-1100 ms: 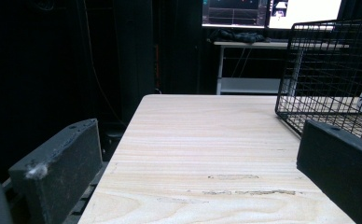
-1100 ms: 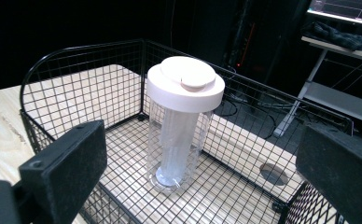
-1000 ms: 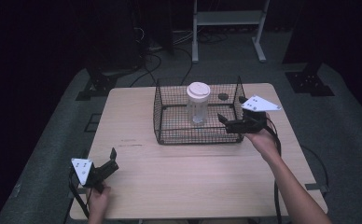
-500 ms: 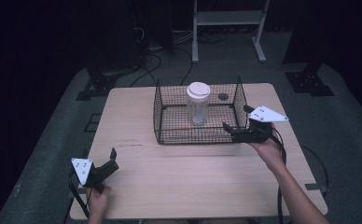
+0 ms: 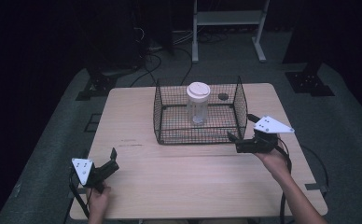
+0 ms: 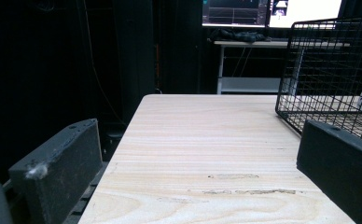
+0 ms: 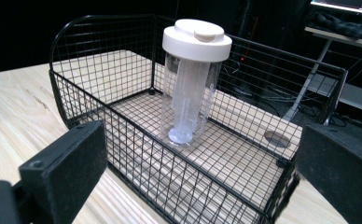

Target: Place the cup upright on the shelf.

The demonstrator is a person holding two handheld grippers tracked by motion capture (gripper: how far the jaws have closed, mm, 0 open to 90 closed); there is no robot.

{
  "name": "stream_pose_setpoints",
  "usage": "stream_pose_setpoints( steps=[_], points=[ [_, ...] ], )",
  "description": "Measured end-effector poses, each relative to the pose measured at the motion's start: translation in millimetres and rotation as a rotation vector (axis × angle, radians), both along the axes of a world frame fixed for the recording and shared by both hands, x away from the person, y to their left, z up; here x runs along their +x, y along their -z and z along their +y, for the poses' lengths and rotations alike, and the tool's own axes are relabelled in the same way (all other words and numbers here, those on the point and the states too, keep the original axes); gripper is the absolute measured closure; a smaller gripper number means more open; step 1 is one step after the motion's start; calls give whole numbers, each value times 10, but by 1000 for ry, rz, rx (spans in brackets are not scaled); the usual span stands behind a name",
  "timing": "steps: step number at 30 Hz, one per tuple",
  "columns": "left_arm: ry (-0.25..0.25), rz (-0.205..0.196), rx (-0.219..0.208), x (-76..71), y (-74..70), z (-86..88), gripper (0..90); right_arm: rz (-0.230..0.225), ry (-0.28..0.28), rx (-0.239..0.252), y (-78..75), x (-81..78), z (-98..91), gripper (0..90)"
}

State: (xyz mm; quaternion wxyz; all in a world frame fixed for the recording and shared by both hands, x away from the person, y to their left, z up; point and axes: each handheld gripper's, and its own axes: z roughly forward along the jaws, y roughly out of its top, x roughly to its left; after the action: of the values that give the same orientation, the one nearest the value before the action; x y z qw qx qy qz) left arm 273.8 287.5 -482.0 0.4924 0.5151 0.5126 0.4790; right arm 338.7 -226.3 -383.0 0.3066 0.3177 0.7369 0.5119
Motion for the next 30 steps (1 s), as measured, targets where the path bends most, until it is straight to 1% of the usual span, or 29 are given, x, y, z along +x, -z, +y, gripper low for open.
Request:
stream_pose_setpoints(
  steps=[4, 6, 12, 16, 25, 30],
  points=[
    [-1, 0, 1, -1, 0, -1, 0, 8, 1, -3, 42, -37, -28, 14],
    [-1, 0, 0, 0, 0, -1, 0, 12, 3, -13, 73, -51, -36, 14],
    [-1, -1, -1, 2, 1, 0, 0, 31, 1, -7, 145, -98, -76, 15],
    [-2, 0, -1, 2, 1, 0, 0, 32, 7, -1, 166, -133, -112, 14],
    [-2, 0, 0, 2, 1, -1, 0, 38, 26, -6, 252, -211, -212, 15],
    [-2, 0, 0, 1, 1, -1, 0, 29, 30, -7, 246, -253, -247, 15]
  ],
)
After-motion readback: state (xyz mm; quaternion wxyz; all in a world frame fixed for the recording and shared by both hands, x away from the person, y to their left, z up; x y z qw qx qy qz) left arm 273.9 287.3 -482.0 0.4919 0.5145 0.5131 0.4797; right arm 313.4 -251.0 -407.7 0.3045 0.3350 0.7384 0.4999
